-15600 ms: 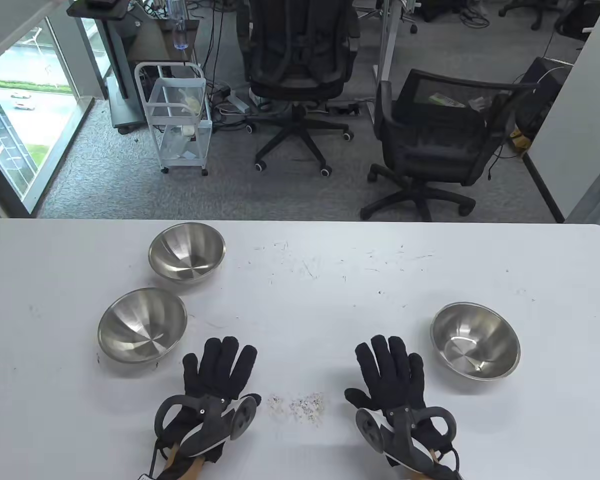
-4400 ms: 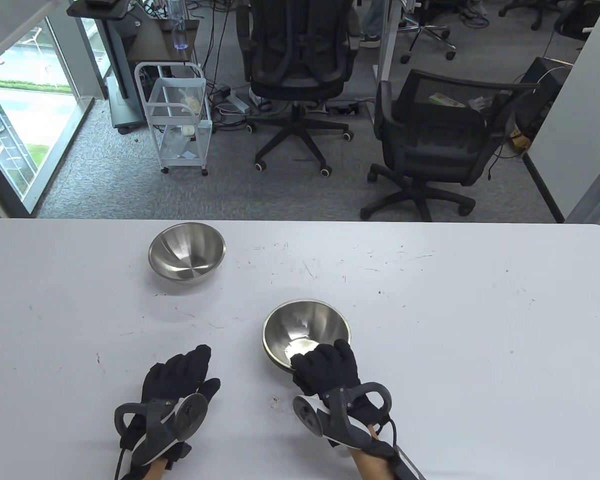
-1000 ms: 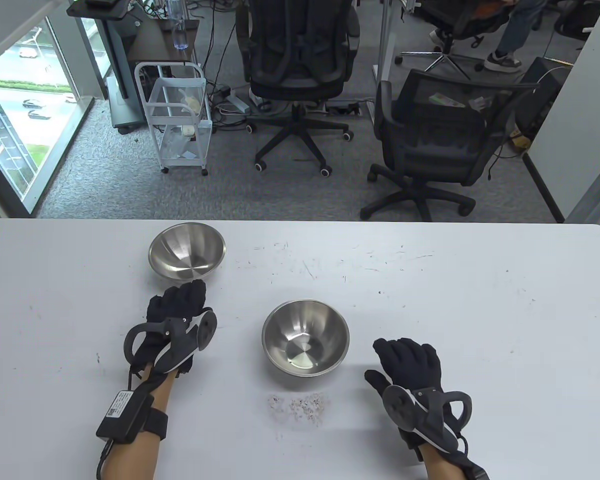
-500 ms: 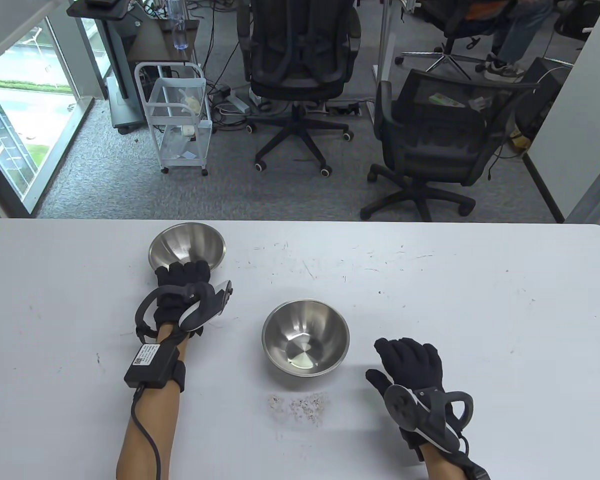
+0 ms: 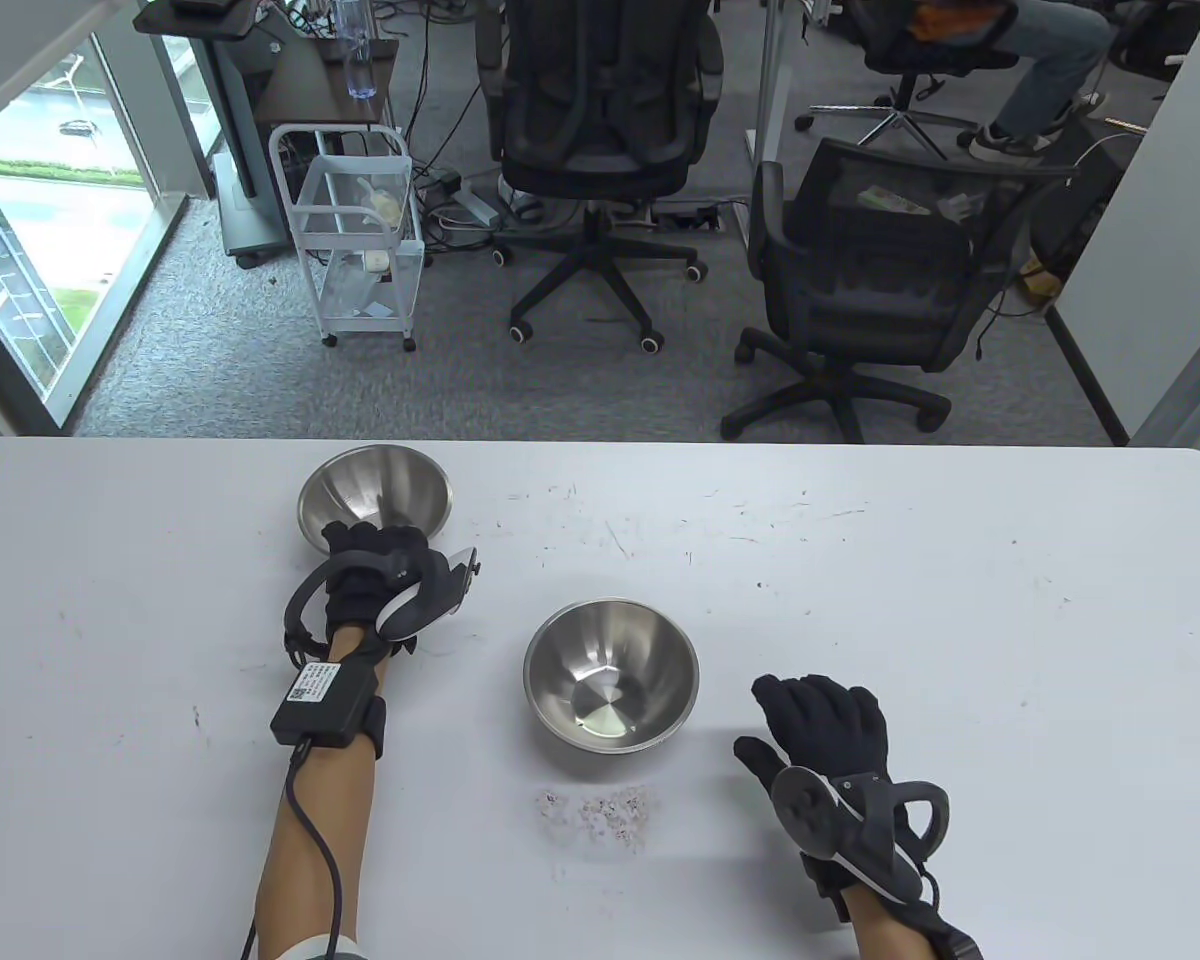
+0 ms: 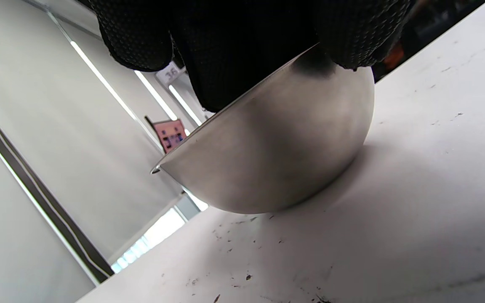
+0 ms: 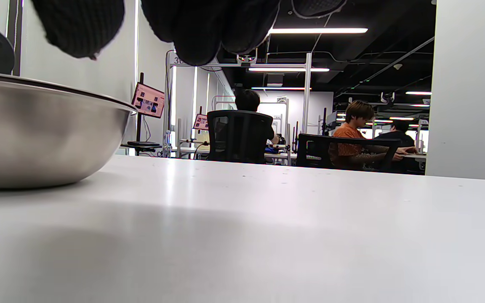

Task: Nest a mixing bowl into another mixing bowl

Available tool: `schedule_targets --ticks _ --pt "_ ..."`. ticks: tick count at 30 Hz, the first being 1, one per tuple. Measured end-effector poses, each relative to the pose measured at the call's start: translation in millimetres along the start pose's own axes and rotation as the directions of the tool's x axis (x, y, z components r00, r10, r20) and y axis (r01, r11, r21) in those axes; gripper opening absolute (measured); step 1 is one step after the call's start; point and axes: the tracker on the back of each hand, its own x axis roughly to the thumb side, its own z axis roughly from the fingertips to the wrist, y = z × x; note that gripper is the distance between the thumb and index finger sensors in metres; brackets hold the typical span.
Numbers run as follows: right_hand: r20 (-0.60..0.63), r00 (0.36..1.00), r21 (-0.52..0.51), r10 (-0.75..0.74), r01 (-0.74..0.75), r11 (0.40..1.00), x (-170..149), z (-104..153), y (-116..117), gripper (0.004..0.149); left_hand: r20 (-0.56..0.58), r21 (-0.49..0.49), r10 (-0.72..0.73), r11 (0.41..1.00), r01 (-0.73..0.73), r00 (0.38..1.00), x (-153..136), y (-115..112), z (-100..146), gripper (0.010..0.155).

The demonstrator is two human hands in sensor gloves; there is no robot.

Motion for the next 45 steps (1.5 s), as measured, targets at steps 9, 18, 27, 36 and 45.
schedule_targets --ticks 9,18,27,36,45 --pt "-0.003 1.0 0.005 0.002 -0.002 1.0 -1 0 0 0.065 -0.022 0.053 0.002 0.999 -0.001 1.0 -4 2 -1 0.034" --pt "-0.008 1.0 0.002 0.001 -0.001 1.0 -2 0 0 0.065 0.002 0.124 0.022 0.992 -0.022 1.0 -7 15 12 0.034" --pt "-0.03 1.0 0.008 -0.007 0.008 1.0 -5 1 1 0.065 0.066 0.264 0.078 0.96 -0.093 0.995 -11 59 50 0.034" --pt "-0.044 0.999 0.0 -0.017 0.017 1.0 -9 2 -1 0.065 0.176 0.411 0.121 0.893 -0.185 0.977 -7 110 113 0.034" --pt "-0.066 0.997 0.009 -0.027 0.027 1.0 -12 4 0 0.065 0.286 0.463 0.16 0.84 -0.282 0.945 6 141 166 0.034"
